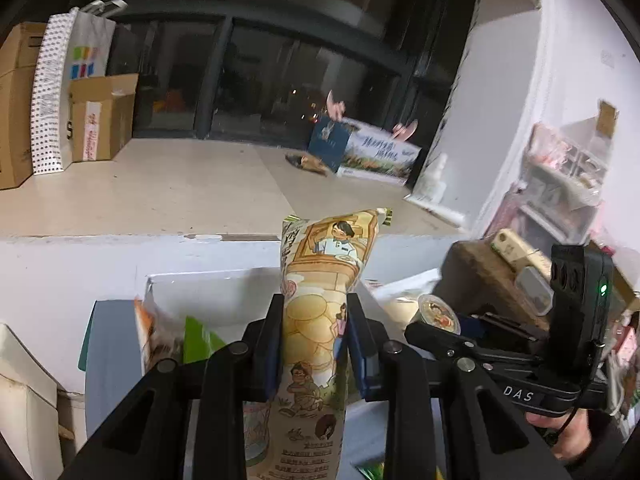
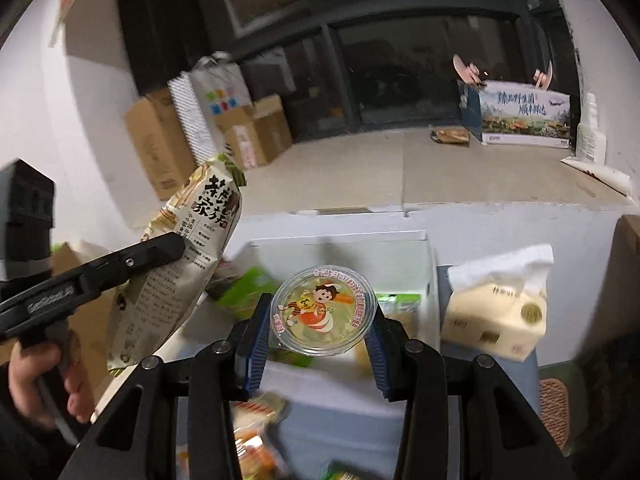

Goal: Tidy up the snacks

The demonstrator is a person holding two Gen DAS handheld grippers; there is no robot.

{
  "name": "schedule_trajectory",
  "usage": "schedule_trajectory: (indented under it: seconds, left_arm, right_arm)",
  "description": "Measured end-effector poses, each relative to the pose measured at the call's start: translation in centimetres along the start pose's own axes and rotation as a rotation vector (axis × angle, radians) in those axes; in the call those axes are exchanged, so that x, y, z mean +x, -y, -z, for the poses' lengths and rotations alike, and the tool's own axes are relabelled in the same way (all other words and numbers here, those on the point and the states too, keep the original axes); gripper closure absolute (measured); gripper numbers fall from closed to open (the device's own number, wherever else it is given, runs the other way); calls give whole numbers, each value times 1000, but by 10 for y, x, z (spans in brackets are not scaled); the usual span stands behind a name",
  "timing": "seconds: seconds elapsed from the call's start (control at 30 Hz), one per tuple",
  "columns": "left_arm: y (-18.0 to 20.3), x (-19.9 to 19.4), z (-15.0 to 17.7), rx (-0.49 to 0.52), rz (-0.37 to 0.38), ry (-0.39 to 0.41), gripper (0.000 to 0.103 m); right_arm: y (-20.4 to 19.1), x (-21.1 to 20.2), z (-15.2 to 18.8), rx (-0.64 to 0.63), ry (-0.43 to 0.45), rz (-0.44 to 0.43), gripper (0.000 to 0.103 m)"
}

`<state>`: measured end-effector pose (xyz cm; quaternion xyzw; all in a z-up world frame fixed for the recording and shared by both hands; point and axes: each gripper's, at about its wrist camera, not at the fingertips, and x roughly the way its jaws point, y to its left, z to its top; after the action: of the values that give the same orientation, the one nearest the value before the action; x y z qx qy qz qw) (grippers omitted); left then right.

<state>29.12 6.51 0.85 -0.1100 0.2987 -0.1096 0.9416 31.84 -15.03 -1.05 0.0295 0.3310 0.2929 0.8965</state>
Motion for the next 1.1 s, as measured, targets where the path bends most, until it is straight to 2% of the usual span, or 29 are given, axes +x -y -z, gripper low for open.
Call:
schedule_trajectory:
  seconds: [0.03, 0.07, 0.1, 0.13, 0.17, 0.37, 0.63, 0.7, 0.77, 0.93, 1.1]
  left_arm:
    - [-1, 11, -3, 1, -20, -19, 69]
    - [-5, 19, -4, -9, -49, -21, 57]
    - [-10, 25, -3, -27, -80, -29, 24]
    - [-14, 29, -3, -45, -92, -37, 8]
    - [-18, 29, -1, -60, -93, -30, 0]
    - [-26, 14, 17, -28, -113, -43, 0]
    - [12, -45, 29, 92, -109, 11, 0]
    - [24, -65, 40, 131, -85, 27, 0]
    - [35, -86, 56, 156, -67, 50, 0]
    - [48, -127, 95, 157, 5, 46, 0]
    - [53, -155, 136, 105, 27, 40, 0]
  right_arm:
    - [7, 12, -6, 7, -22, 5, 55]
    - [11, 21, -8, 14, -41, -2, 53]
    - [16, 30, -11, 25, -62, 2, 48]
    - [20, 34, -12, 32, -73, 8, 20]
    - [24, 37, -12, 47, -67, 18, 5]
    - [36, 18, -5, 90, -1, -2, 0]
    - [15, -26, 3, 53, 66, -58, 0]
    - [3, -45, 12, 28, 86, -85, 0]
    - [-11, -66, 27, -6, 104, -112, 0]
    - [-36, -122, 78, -48, 146, -173, 0]
    - [-41, -158, 131, -28, 168, -169, 0]
